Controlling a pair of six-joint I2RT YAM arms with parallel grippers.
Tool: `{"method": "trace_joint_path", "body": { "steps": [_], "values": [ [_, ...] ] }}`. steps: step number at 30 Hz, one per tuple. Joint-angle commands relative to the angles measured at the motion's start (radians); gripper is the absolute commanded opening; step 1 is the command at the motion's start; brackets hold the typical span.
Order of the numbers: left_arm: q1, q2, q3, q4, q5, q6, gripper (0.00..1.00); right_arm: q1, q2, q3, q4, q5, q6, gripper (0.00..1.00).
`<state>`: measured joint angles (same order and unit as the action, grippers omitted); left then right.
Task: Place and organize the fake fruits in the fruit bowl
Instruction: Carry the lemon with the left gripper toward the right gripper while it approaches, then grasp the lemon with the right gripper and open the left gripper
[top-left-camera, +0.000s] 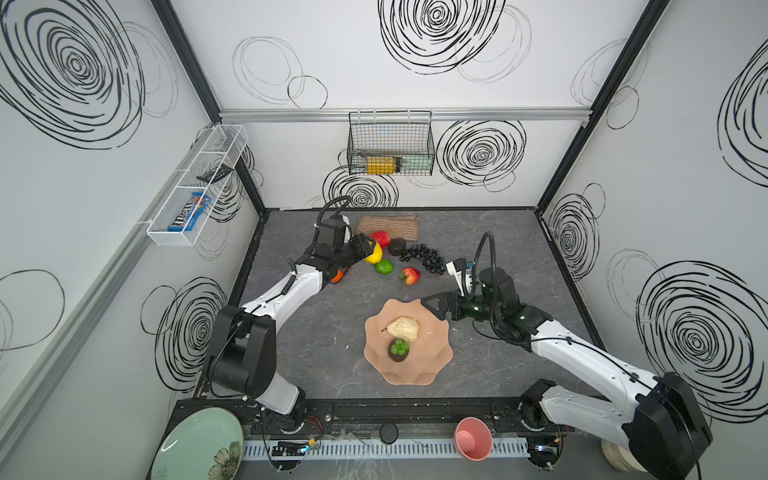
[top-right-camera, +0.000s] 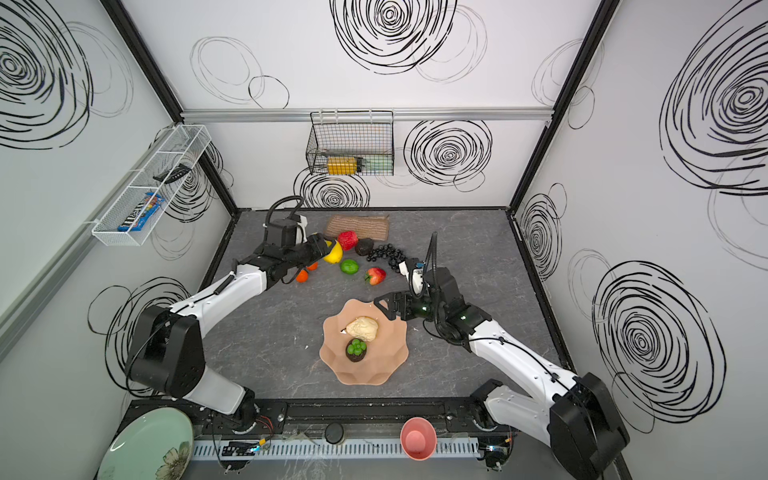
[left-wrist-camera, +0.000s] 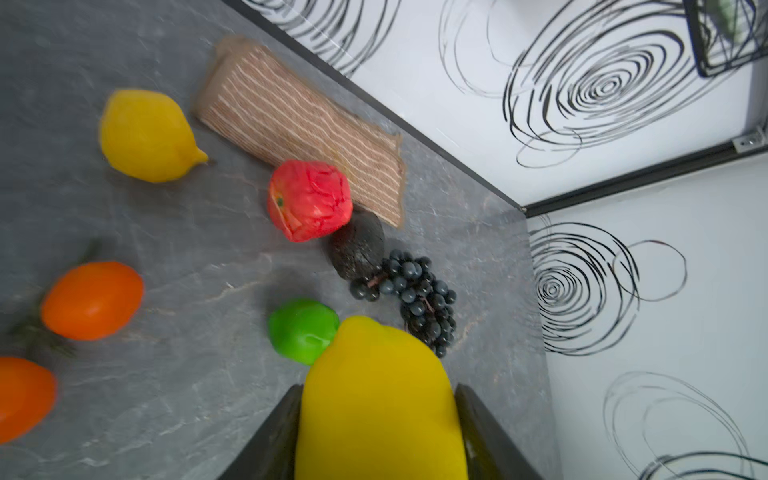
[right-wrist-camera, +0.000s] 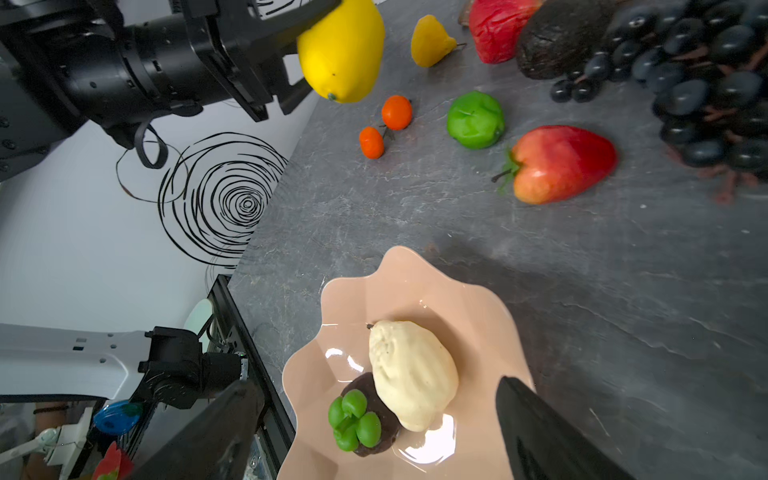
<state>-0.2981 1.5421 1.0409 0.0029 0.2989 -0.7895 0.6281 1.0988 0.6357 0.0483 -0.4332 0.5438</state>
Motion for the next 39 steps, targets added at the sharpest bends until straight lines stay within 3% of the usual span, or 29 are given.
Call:
{"method": "trace_joint_path", "body": {
  "steps": [1,7,17,29,39],
  "values": [
    [-0.047,-0.074,-0.075,0.143,0.078,-0.118,0.45,0.072,0.025,0.057,0.075,0.095,-0.022,0.94],
    [-0.160,-0.156,-0.246,0.319,0.072,-0.313,0.42,0.182,0.083,0.058,0.163,0.268,-0.018,0.94],
    [-0.281,-0.262,-0.388,0.434,-0.018,-0.445,0.42,0.261,0.196,0.093,0.178,0.483,0.104,0.94],
    [-0.311,-0.280,-0.464,0.494,-0.038,-0.496,0.42,0.316,0.227,0.114,0.227,0.572,0.125,0.90],
    [-0.314,-0.275,-0.470,0.517,-0.021,-0.504,0.42,0.321,0.238,0.131,0.211,0.584,0.127,0.78]
  ]
}}
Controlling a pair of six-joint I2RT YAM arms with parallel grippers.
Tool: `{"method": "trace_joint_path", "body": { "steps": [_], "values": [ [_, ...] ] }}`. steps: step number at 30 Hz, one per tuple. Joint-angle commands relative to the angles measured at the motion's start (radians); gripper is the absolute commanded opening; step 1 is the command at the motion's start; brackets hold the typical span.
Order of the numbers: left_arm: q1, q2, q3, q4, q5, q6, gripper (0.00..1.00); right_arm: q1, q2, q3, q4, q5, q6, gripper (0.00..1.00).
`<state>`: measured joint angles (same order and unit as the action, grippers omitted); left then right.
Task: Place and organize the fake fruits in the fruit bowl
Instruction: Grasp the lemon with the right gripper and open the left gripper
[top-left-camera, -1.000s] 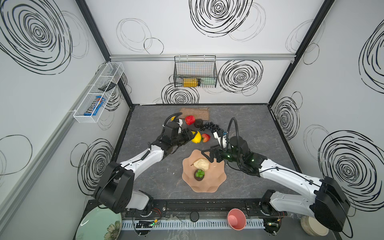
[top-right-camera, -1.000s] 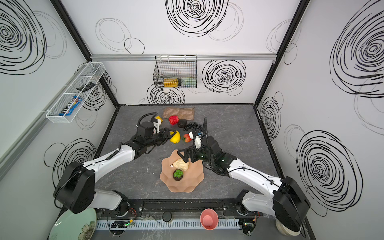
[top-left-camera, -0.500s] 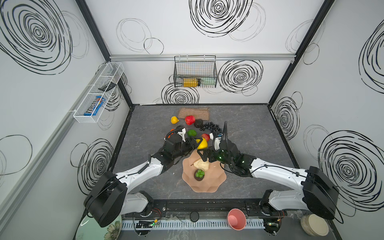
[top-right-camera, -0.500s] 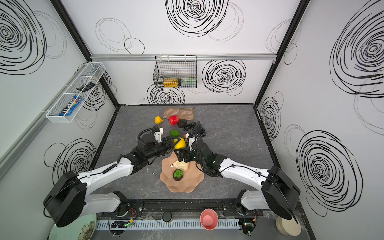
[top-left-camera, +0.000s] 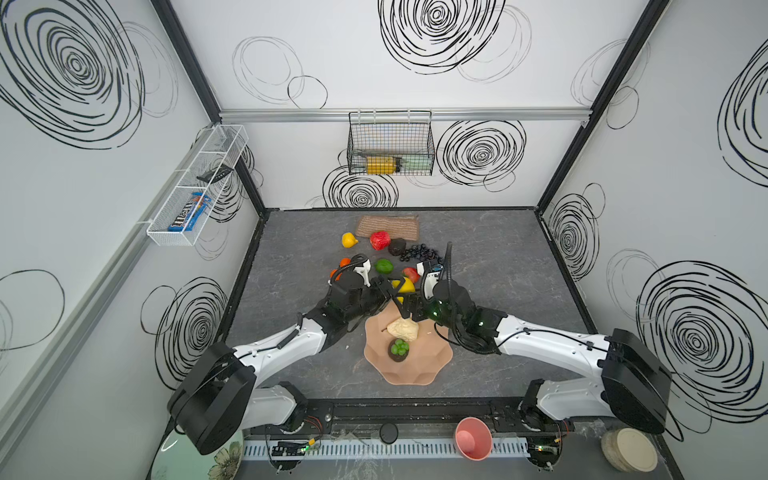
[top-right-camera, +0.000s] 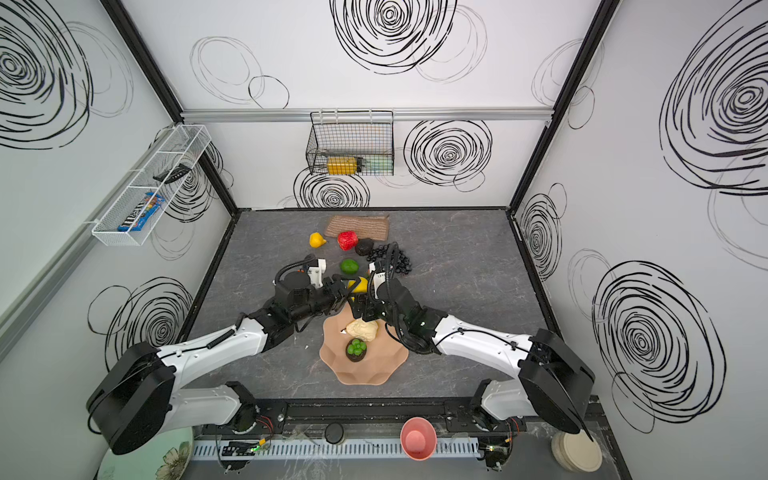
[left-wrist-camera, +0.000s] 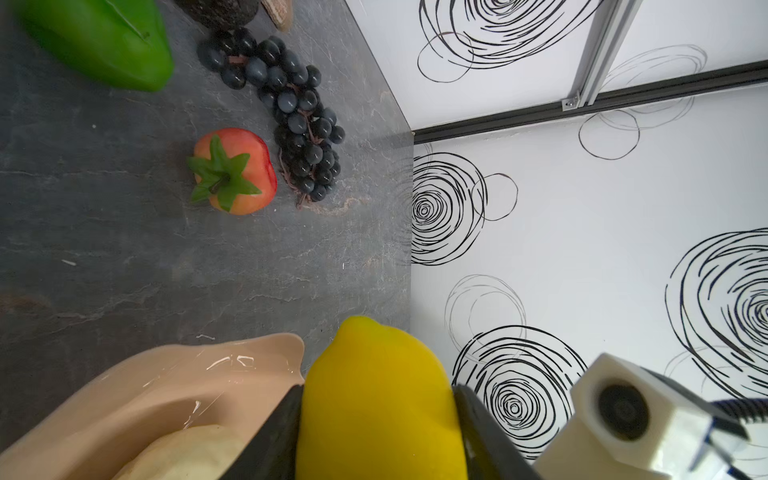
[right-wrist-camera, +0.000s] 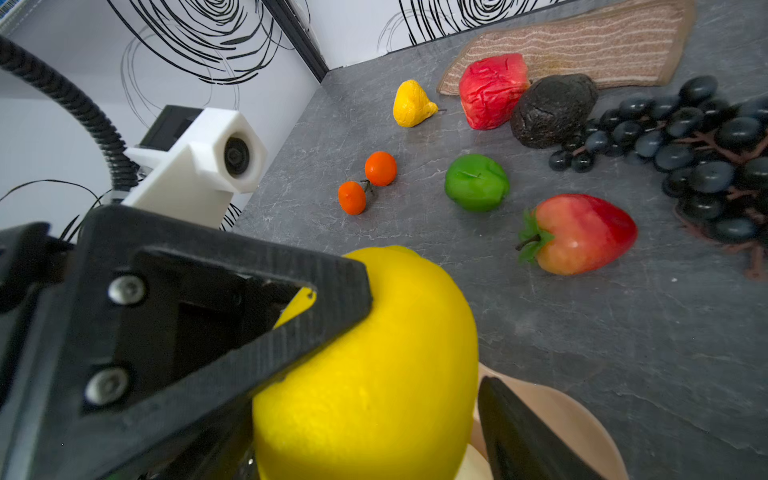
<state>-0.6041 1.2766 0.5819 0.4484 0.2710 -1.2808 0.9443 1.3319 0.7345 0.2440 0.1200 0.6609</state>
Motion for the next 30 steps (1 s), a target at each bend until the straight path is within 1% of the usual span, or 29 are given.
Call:
{"method": "trace_joint_path", "body": {
  "steps": [1,10,14,20,24,25,27,29,30],
  "values": [
    [-0.008,-0.010,-0.012,0.073,0.008,-0.014,0.42,0.007,0.005,0.033,0.015,0.033,0.009,0.76],
    [-0.011,-0.017,-0.019,0.065,-0.004,0.000,0.45,0.016,0.005,0.048,-0.015,0.041,0.003,0.63],
    [-0.011,-0.013,-0.009,0.058,-0.001,0.013,0.47,0.019,0.003,0.045,-0.022,0.047,0.003,0.60],
    [-0.004,-0.027,0.001,0.036,-0.009,0.042,0.57,0.021,-0.011,0.043,-0.034,0.050,0.004,0.58],
    [0.032,-0.069,-0.017,0.053,-0.021,0.091,0.67,0.018,-0.028,0.043,-0.065,0.041,0.000,0.58],
    [0.040,-0.094,-0.023,0.048,-0.036,0.113,0.72,0.017,-0.034,0.045,-0.082,0.032,0.002,0.57],
    [0.053,-0.127,-0.007,-0.015,-0.060,0.178,0.80,0.016,-0.049,0.041,-0.113,0.020,0.002,0.57],
    [0.072,-0.154,0.004,-0.063,-0.075,0.236,0.85,0.016,-0.068,0.034,-0.146,0.011,0.002,0.57],
    [0.088,-0.170,0.001,-0.075,-0.079,0.259,0.86,0.015,-0.079,0.032,-0.168,0.007,0.000,0.57]
  ]
}}
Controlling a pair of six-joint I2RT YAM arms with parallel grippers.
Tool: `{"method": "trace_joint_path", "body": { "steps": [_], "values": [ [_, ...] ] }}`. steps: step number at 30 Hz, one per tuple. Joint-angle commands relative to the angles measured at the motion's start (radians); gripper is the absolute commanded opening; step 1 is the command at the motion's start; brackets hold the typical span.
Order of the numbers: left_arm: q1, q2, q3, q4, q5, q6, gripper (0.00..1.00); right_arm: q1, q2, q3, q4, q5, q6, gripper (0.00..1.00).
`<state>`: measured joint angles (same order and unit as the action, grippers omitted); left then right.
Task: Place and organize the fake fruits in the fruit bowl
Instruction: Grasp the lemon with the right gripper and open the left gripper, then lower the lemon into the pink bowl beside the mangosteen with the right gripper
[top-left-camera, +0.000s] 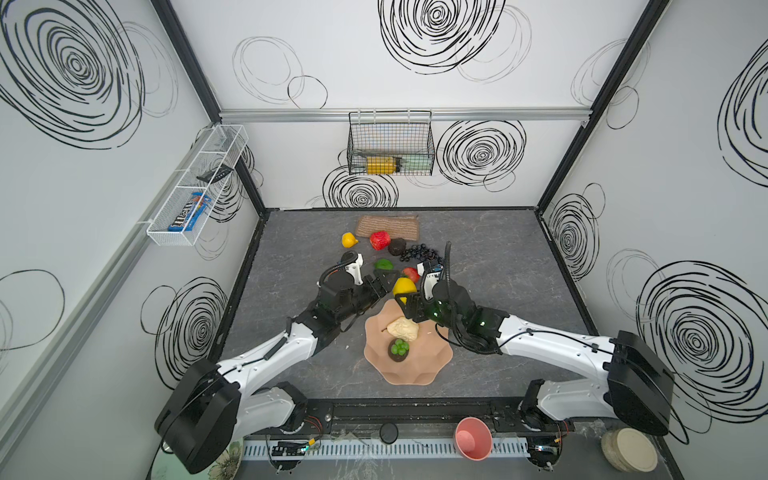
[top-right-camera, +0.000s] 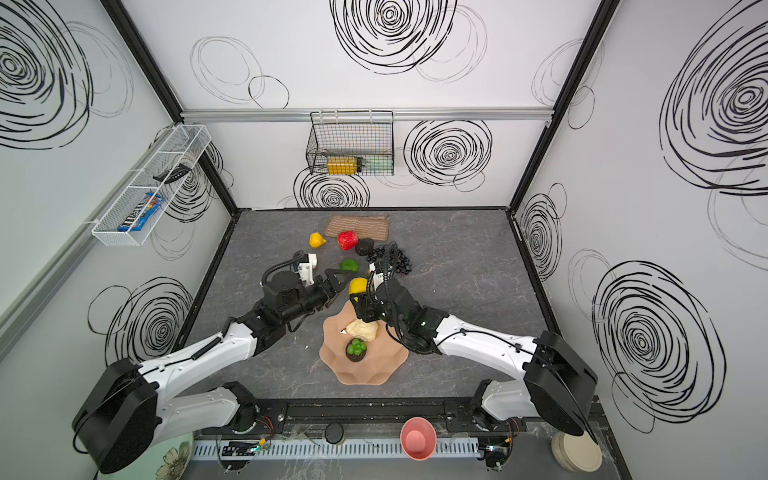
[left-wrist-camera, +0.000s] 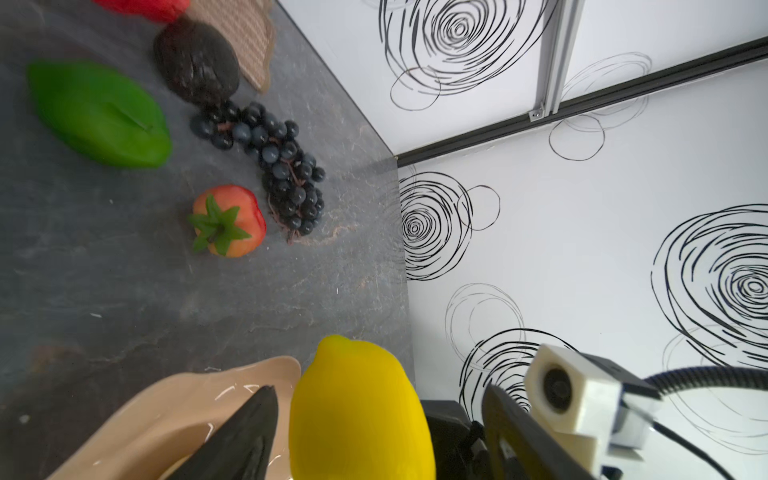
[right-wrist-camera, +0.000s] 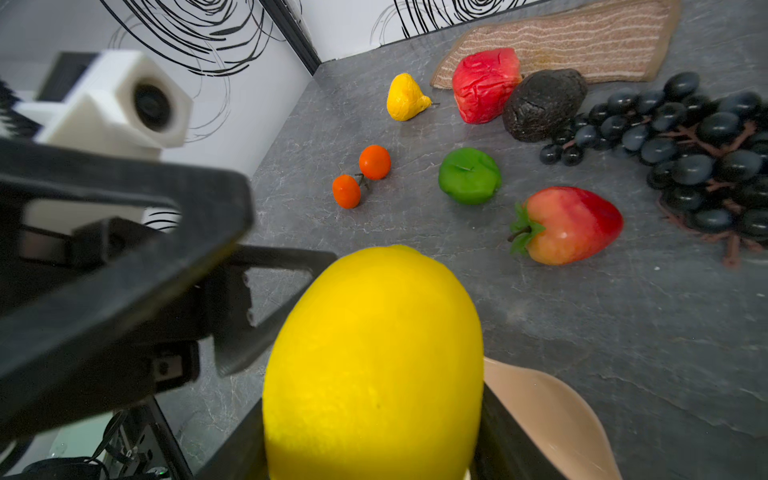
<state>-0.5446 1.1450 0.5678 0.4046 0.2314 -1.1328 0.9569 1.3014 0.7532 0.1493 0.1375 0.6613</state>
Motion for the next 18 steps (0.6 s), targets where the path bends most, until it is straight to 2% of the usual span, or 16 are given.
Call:
{"method": "trace_joint_path", "body": {
  "steps": [1,7,10,18],
  "values": [
    [0.045,-0.053,0.009,-0.044,-0.041,0.126,0.87,0.002,-0.059,0.012,-0.095,-0.012,0.001,0.57],
    [0.150,-0.129,-0.029,-0.138,-0.054,0.236,0.90,0.000,-0.145,-0.019,-0.214,-0.038,-0.049,0.55],
    [0.155,-0.144,-0.028,-0.185,-0.091,0.293,0.91,0.001,-0.193,-0.026,-0.307,-0.067,-0.066,0.54],
    [0.151,-0.146,-0.036,-0.203,-0.120,0.352,0.93,0.008,-0.228,-0.050,-0.492,-0.140,-0.059,0.52]
  ]
}}
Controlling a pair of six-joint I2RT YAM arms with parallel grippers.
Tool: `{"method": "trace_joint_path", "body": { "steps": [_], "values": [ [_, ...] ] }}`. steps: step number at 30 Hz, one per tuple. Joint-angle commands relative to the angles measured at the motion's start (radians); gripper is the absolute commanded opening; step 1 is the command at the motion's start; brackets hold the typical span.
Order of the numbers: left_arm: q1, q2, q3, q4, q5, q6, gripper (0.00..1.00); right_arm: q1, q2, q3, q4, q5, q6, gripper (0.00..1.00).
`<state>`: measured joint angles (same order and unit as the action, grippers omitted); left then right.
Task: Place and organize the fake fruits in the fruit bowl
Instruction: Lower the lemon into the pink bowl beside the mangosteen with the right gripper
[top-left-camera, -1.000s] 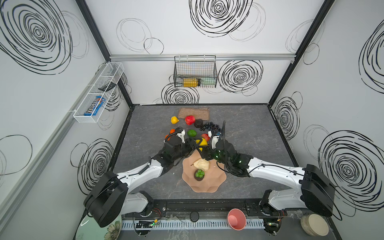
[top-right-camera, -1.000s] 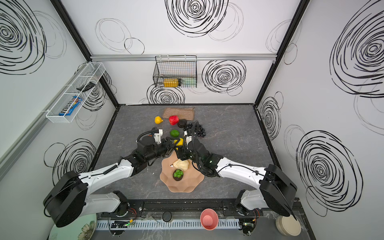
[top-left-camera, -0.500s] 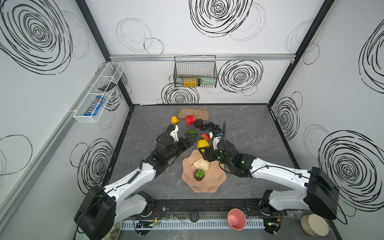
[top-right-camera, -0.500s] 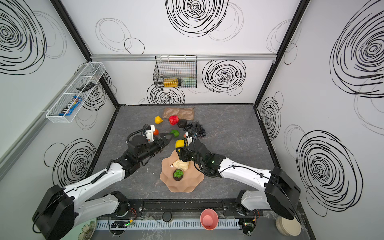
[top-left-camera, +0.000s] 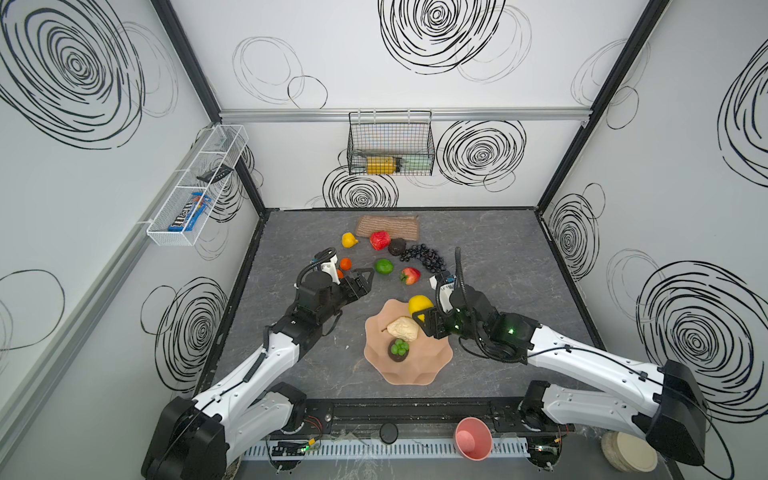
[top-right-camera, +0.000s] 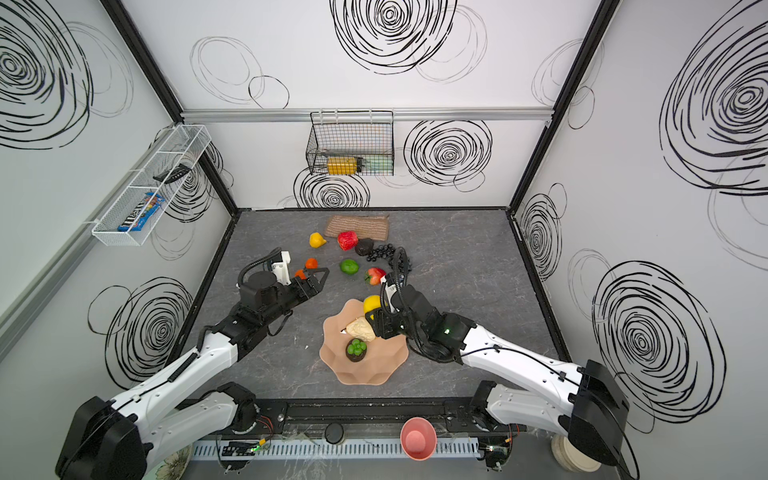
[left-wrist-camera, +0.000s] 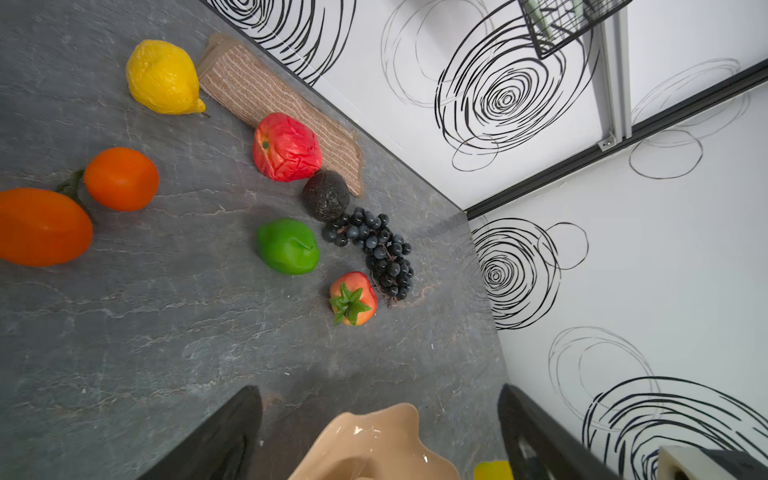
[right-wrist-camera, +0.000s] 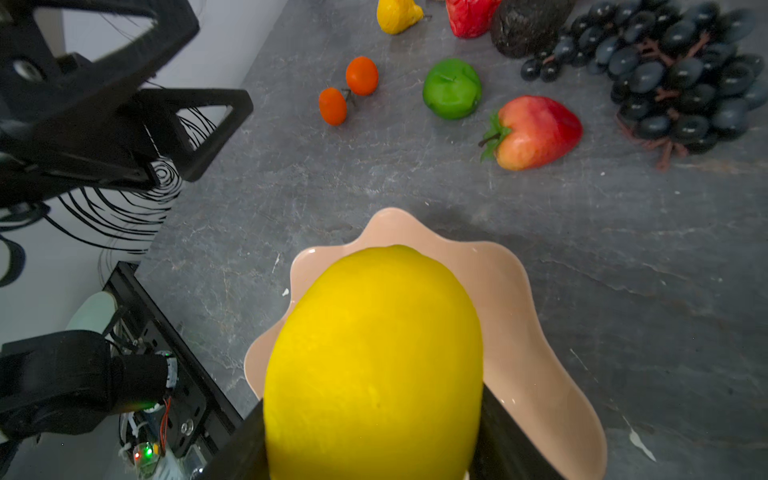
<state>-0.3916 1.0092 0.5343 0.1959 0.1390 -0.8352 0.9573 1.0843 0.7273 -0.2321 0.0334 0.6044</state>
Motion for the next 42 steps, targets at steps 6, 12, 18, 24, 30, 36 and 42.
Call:
{"method": "trace_joint_path", "body": {
  "steps": [6,12,18,24,30,36,42],
  "values": [
    [-0.013,-0.005,0.024,-0.024,-0.040,0.094,0.94,0.026,-0.001,-0.062,-0.134,-0.067,0.046,0.52],
    [-0.013,-0.008,0.018,-0.025,-0.046,0.099,0.94,0.032,0.025,-0.080,-0.129,-0.063,0.047,0.52],
    [-0.012,-0.011,0.010,-0.026,-0.047,0.100,0.94,0.033,0.065,-0.079,-0.099,-0.062,0.045,0.52],
    [-0.011,-0.015,0.008,-0.030,-0.053,0.103,0.94,0.034,0.115,-0.066,-0.083,-0.073,0.041,0.52],
    [-0.010,-0.018,0.003,-0.030,-0.055,0.108,0.94,0.037,0.150,-0.074,-0.045,-0.076,0.040,0.52],
    [-0.009,-0.019,-0.003,-0.031,-0.060,0.111,0.94,0.041,0.184,-0.068,-0.016,-0.078,0.036,0.52],
    [-0.006,-0.020,-0.005,-0.033,-0.064,0.116,0.94,0.052,0.207,-0.066,-0.009,-0.079,0.032,0.52]
  ]
}}
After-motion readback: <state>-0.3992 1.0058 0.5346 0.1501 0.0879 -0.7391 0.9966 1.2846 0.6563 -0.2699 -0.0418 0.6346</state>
